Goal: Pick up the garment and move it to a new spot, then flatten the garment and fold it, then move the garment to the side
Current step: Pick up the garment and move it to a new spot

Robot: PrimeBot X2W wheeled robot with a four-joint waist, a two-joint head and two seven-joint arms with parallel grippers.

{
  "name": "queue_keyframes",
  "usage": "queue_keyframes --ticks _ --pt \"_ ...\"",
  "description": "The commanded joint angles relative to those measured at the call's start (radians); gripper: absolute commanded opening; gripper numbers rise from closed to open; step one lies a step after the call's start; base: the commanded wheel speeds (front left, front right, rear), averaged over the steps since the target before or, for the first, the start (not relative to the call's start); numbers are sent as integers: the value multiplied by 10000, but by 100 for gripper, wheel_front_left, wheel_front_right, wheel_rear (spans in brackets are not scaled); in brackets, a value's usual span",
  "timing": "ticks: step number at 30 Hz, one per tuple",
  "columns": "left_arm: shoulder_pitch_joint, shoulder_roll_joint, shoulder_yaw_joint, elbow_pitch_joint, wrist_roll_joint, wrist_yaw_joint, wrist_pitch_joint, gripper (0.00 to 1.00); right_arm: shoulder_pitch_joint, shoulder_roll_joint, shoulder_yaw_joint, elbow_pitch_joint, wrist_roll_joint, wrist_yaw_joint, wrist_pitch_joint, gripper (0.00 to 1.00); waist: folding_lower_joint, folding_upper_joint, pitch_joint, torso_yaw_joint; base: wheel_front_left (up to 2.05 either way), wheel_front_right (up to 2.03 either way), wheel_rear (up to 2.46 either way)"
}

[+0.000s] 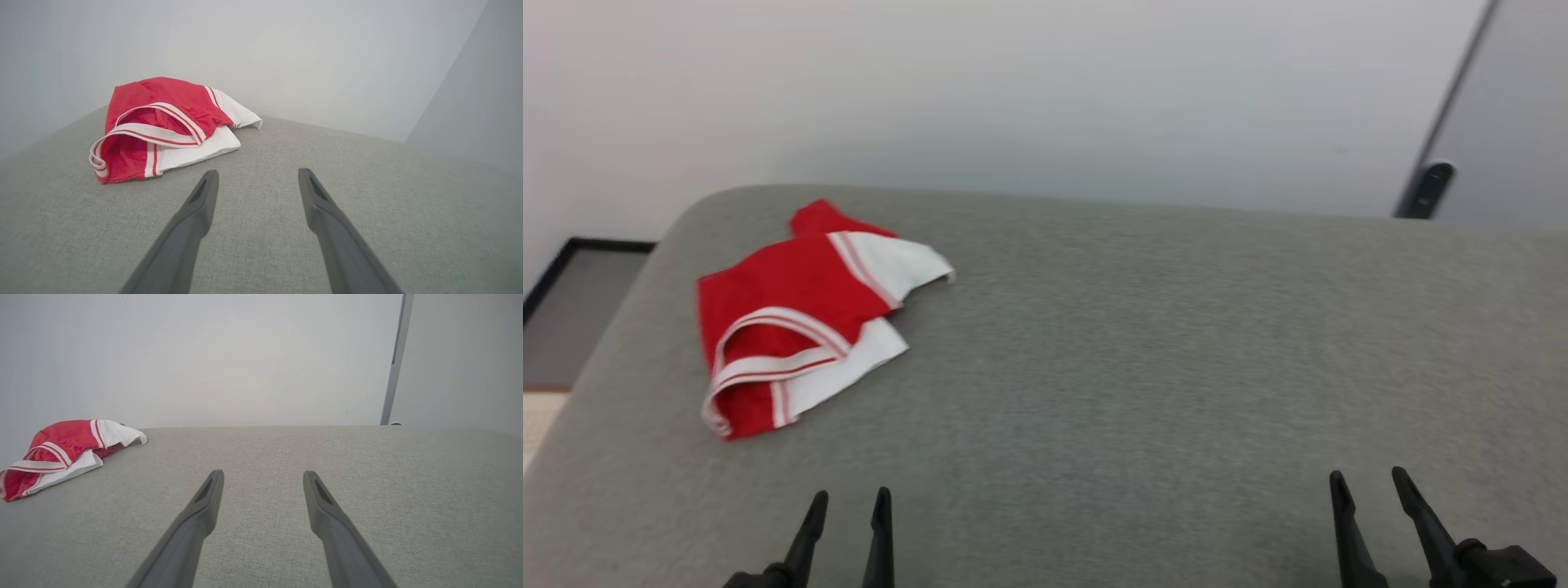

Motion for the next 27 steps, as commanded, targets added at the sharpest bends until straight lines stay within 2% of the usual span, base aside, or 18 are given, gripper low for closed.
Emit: queue_keyframes --ticks 1,12,20,27 --pt "12 25 -4 28 -9 73 -7 100 5 30 68 -39 -60 4 54 100 -1 0 -67 994 0 0 0" --pt "170 23 -87 192 -235 261 -5 100 -68 -48 477 -108 -113 4 347 100 -1 0 -102 3751 0 0 0" --pt "508 14 307 -506 -889 1025 -5 100 -1277 -629 1812 207 203 1 723 100 -1 0 419 4132 0 0 0" --pt "831 14 332 -934 -1161 1431 -5 100 -2082 -901 2501 782 539 1 625 100 -1 0 479 4204 0 0 0"
